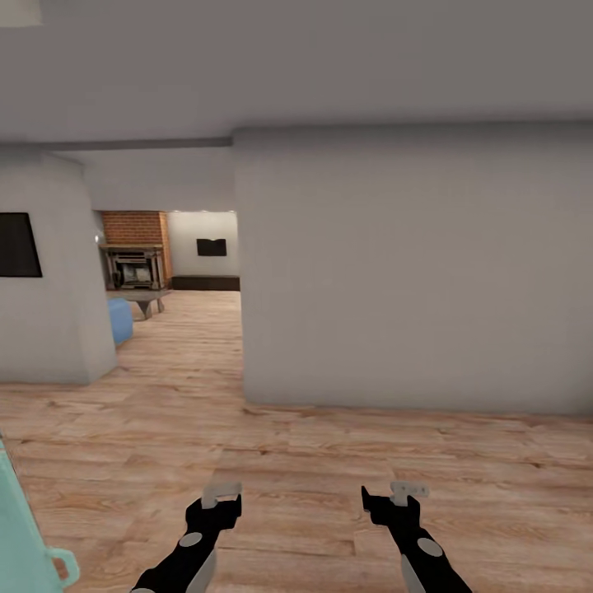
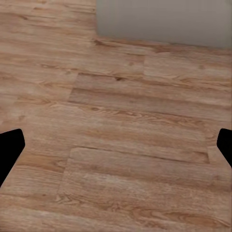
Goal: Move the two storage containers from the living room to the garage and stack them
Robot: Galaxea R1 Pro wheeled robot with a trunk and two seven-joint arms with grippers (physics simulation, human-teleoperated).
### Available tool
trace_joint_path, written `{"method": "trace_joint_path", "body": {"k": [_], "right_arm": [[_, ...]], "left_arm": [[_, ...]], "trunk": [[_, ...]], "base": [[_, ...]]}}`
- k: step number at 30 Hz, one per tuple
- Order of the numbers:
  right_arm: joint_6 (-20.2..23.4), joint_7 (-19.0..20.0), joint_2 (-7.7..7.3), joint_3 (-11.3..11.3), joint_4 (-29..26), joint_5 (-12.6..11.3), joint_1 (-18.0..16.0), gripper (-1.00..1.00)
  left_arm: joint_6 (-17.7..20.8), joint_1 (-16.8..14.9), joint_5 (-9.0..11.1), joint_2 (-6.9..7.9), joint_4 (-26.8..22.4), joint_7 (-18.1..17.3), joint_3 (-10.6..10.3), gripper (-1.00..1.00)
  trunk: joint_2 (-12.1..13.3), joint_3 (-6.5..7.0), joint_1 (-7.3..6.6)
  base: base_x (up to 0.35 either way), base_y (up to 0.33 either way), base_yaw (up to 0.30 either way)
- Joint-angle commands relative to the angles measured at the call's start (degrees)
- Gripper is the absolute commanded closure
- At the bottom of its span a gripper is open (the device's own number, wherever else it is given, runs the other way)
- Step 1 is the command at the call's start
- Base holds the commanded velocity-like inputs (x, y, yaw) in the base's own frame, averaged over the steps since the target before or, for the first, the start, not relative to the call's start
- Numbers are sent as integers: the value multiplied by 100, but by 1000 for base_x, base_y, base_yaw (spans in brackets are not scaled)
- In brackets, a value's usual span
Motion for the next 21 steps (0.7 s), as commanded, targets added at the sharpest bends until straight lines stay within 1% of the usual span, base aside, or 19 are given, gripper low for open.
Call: {"method": "trace_joint_path", "body": {"k": [1, 21], "right_arm": [[-24, -23, -4, 24, 5, -60, -2, -100], [-22, -23, -4, 24, 5, -60, -2, -100]], "left_arm": [[-21, -3, -18, -4, 7, 5, 28, -100], [-20, -3, -13, -3, 7, 5, 32, -100]], "trunk": [[-3, -2, 5], [-3, -2, 5]], "base": [[328, -3, 0], [329, 0, 0]]}}
